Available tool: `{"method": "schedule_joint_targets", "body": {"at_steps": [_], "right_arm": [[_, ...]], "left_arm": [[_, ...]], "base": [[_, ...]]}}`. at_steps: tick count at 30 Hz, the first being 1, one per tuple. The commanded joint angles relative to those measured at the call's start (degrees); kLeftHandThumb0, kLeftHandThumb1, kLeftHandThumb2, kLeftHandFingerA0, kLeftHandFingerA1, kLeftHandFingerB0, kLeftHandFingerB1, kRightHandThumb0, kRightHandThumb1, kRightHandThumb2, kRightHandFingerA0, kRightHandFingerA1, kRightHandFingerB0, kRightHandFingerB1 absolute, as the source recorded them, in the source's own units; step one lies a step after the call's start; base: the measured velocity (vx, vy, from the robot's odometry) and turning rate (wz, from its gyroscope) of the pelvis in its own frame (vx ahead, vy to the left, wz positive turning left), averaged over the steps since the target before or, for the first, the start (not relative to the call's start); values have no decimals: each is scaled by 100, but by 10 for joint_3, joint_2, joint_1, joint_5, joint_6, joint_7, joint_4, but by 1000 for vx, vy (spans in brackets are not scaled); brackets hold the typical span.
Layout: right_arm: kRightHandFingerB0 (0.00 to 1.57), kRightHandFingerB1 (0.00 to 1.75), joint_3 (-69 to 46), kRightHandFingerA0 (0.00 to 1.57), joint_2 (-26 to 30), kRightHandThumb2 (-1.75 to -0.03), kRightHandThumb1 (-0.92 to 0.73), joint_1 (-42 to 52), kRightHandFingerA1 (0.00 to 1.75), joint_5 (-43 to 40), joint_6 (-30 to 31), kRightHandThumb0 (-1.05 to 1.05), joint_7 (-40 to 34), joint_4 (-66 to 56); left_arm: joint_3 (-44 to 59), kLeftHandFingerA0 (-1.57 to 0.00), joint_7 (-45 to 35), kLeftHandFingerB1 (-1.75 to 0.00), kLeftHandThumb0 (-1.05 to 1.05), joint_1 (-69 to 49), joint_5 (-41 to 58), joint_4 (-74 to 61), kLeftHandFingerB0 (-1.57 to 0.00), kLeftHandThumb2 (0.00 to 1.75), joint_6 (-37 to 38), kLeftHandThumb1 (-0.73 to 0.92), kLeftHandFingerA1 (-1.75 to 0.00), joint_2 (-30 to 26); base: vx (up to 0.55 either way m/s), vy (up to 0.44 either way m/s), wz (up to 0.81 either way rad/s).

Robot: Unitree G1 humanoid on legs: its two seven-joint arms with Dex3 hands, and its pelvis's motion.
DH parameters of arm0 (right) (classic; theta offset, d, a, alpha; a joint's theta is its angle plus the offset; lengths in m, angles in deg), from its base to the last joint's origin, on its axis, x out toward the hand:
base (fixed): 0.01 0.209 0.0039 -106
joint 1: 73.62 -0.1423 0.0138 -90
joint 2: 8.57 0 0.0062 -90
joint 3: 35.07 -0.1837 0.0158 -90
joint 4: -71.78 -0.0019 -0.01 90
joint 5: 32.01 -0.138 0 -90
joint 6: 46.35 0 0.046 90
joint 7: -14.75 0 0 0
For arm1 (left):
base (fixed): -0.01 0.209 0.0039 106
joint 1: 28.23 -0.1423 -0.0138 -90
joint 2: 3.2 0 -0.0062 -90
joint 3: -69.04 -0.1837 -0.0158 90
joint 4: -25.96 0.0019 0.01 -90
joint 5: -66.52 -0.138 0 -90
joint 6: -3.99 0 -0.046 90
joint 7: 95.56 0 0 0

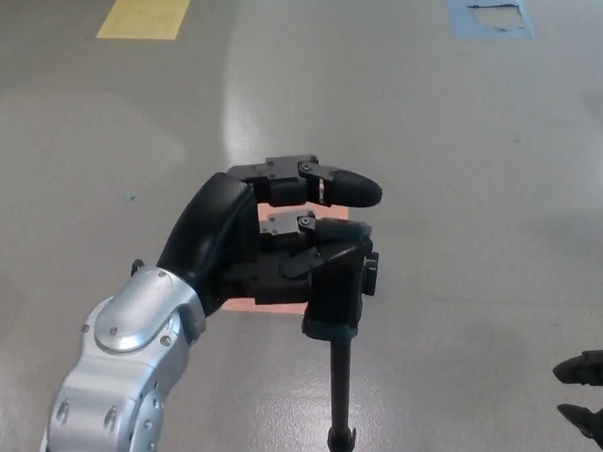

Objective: The robot uses its left hand to grab the top of a phone stand kept on the floor and rotates it anti-clockwise

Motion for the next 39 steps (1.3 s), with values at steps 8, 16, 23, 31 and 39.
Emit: {"method": "schedule_joint_targets", "body": {"at_steps": [8,16,23,31,39], "right_arm": [[14,36,4,34,10,-82,-73,-24,46,8,10,-49,4,6],[15,37,0,32,8,-82,-72,-25,46,4,13,-50,4,7],[18,29,3,36,9,-65,-85,-28,39,6,11,-42,9,7],[13,36,7,31,10,-82,-73,-32,46,10,9,-49,10,6],[14,37,9,32,10,-82,-73,-33,47,11,7,-49,10,7]], "left_arm": [[109,-95,68,-55,-18,49,98,48,-78,61,-259,72,-84,43],[146,-92,79,-54,-17,67,117,64,-76,61,-306,73,-88,56],[165,-94,82,-53,-18,80,120,82,-75,62,-331,76,-89,57],[176,-99,88,-53,-18,91,122,95,-76,62,-345,75,-84,55],[182,-98,95,-53,-19,97,127,97,-75,62,-359,74,-84,57]], "base": [[0,0,0],[0,0,0],[0,0,0],[0,0,0],[0,0,0]]}}
